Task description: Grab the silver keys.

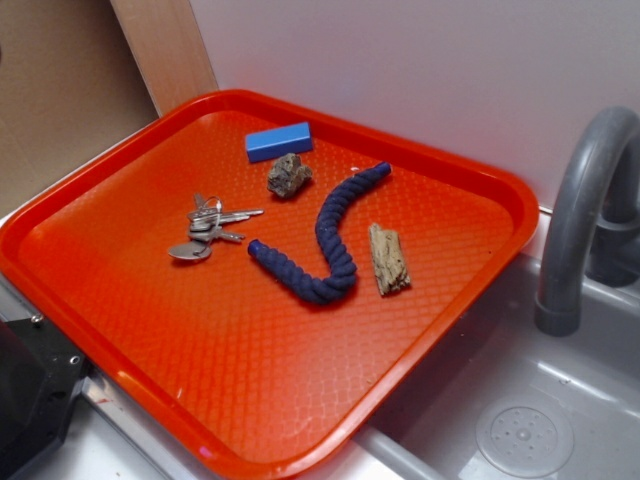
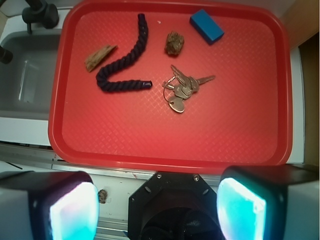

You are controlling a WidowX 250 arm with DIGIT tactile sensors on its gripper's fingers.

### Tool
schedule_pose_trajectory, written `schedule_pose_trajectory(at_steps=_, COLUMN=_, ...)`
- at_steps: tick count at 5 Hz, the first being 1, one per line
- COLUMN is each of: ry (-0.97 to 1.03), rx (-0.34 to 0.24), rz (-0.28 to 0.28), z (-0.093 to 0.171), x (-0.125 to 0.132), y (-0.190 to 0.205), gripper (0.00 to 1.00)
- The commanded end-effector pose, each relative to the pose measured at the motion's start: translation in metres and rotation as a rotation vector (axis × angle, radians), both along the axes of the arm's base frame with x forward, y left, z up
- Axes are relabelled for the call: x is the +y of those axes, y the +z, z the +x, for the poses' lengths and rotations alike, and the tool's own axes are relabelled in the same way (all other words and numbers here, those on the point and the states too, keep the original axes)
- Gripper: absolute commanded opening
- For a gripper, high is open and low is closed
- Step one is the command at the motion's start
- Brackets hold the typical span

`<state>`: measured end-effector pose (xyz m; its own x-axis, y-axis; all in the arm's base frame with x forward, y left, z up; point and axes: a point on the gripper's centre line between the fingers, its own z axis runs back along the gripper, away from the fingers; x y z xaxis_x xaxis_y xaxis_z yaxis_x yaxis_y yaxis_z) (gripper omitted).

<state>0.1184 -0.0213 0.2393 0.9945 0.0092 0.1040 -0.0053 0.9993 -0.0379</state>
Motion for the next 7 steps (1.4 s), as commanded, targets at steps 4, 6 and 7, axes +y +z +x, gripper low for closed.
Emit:
schedule_pose_trajectory(at_steps=4, ry=0.788, rx=-0.135, rz=-0.131, z=0.089, x=0.016, y=-0.152, gripper=1.00)
schedule_pose_trajectory(at_steps=6, ry=0.823, rx=-0.169, rz=-0.090, z=0.087, x=0.027, y=-0.159, gripper=1.00)
schedule_pose_trajectory(at_steps=7, ry=0.804, rx=-0.161, rz=-0.095, z=0.094, x=0.026, y=-0.168, gripper=1.00)
